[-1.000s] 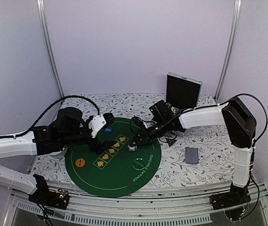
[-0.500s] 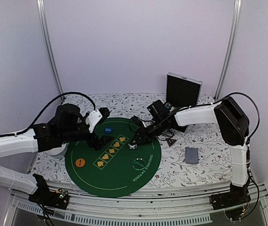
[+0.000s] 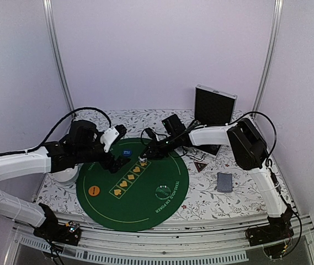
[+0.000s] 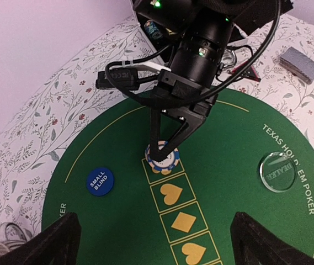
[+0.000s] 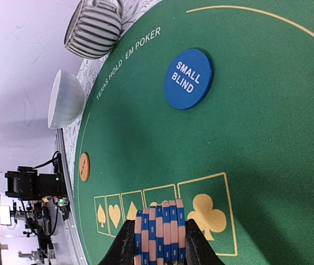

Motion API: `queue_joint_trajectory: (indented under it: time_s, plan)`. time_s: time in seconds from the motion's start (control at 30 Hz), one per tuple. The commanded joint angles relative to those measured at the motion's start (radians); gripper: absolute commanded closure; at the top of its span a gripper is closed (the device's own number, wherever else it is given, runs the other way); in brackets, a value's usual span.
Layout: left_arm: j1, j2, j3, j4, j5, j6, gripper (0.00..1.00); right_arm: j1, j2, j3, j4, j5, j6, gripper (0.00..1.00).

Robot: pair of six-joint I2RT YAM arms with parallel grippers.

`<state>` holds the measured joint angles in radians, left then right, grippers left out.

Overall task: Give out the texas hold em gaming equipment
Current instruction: Pass from the right arm to the left

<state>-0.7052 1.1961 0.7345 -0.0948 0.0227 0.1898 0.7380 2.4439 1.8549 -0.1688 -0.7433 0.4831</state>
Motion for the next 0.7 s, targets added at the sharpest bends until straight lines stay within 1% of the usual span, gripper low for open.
queue_joint_trajectory:
  time_s: [0.0,0.07,0.17,0.33,0.4,0.5,0.67]
  plan:
    - [0.015,0.062,0.053,0.002,0.008,0.032,0.02,-0.002,-0.042,-0.019,0.107,-0.103,0.076,0.98]
    - [0.015,0.109,0.087,-0.018,0.03,0.065,0.02,0.003,-0.08,-0.061,0.144,-0.127,0.111,0.98]
    - [0.015,0.186,0.152,-0.024,0.053,0.104,0.02,0.017,-0.158,-0.119,0.164,-0.145,0.117,0.98]
    - [0.015,0.307,0.257,-0.046,0.087,0.16,0.02,0.036,-0.223,-0.183,0.198,-0.176,0.121,0.98]
    - [0.014,0.348,0.291,-0.071,0.127,0.192,0.02,0.039,-0.246,-0.215,0.237,-0.191,0.13,0.98]
    - [0.004,0.378,0.313,-0.128,0.19,0.249,0.02,0.045,-0.27,-0.243,0.254,-0.204,0.149,0.98]
    - [-0.002,0.359,0.298,-0.136,0.222,0.318,0.03,0.055,-0.3,-0.259,0.264,-0.218,0.149,0.98]
